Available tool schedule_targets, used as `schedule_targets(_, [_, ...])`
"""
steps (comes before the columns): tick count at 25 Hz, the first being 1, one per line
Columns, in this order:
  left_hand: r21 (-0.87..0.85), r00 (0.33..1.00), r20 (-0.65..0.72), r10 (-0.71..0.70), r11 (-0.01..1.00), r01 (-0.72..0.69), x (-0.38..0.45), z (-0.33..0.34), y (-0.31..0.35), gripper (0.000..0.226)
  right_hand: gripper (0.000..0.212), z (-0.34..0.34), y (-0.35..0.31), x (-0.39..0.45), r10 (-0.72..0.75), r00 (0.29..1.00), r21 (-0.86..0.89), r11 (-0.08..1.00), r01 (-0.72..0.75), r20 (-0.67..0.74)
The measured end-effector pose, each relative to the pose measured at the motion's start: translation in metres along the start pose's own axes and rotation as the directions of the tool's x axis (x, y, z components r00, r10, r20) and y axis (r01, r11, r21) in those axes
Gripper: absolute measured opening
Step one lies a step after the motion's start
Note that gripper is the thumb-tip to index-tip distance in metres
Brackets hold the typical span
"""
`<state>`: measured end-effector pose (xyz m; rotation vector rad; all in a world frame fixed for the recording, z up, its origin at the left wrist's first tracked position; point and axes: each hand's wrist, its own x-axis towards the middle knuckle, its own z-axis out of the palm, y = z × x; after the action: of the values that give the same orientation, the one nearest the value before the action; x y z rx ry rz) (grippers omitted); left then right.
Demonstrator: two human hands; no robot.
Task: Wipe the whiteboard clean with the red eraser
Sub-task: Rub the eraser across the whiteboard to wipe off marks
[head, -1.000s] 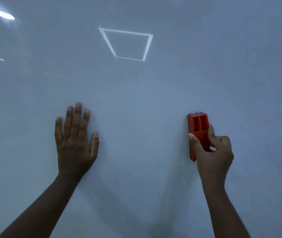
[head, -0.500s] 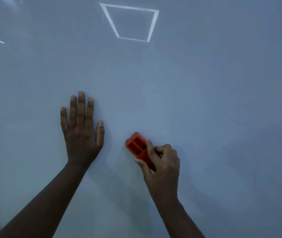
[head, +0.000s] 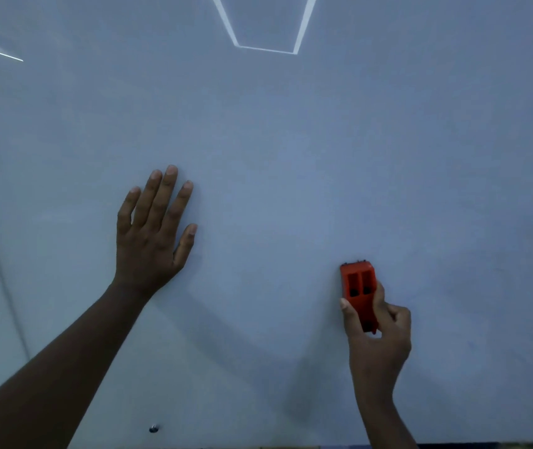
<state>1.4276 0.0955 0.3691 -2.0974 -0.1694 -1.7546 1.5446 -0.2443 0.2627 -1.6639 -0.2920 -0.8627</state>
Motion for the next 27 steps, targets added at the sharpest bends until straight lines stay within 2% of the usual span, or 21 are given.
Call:
schedule_targets(2, [-0.014,0.999,-0.005,-0.033,0.999,0.033,-0.006,0.003,0.002,0.061,0.066,0.014,-0.005,-0.021,-0.005,1.000,0.015,1.000,0.005,0.007])
schedule_targets(6, [-0.034,0.999,-0.012,-0.034,0.999,0.034,-0.011,0.006,0.001,0.060,0.063,0.056,-0.052,-0.045,-0.201,0.976,-0.041,0.978,0.205,0.083])
schedule_targets(10, [-0.060,0.999,-0.012,-0.030,0.998,0.030,-0.012,0.007,0.000,0.061,0.064,0.095,-0.109,-0.045,-0.298,0.949,-0.039,0.952,0.303,0.103])
schedule_targets(13, [-0.060,1.000,-0.014,-0.028,0.998,0.027,-0.014,0.006,-0.001,0.061,0.063,0.103,-0.107,-0.062,-0.436,0.874,-0.166,0.865,0.473,0.216])
schedule_targets(16, [-0.063,0.999,-0.016,-0.036,0.997,0.035,-0.018,0.006,0.001,0.061,0.061,0.089,-0.067,-0.087,-0.505,0.778,-0.203,0.775,0.599,0.373])
schedule_targets(17, [-0.067,0.999,-0.012,-0.047,0.997,0.047,-0.023,0.007,0.003,0.061,0.061,0.082,-0.054,-0.091,-0.491,0.775,-0.192,0.781,0.594,0.397])
schedule_targets(19, [-0.069,0.996,-0.003,-0.086,0.994,0.086,-0.036,0.008,0.009,0.061,0.061,0.070,-0.041,-0.084,-0.415,0.836,-0.162,0.854,0.494,0.358])
schedule_targets(22, [-0.082,0.990,0.006,-0.144,0.986,0.144,-0.060,0.013,0.020,0.062,0.068,0.050,-0.039,-0.050,-0.171,0.972,-0.055,0.982,0.182,0.159])
schedule_targets(27, [-0.077,0.983,0.029,-0.182,0.980,0.183,-0.094,0.017,0.030,0.064,0.071,0.006,-0.002,-0.020,0.081,0.996,0.044,0.996,-0.083,0.043])
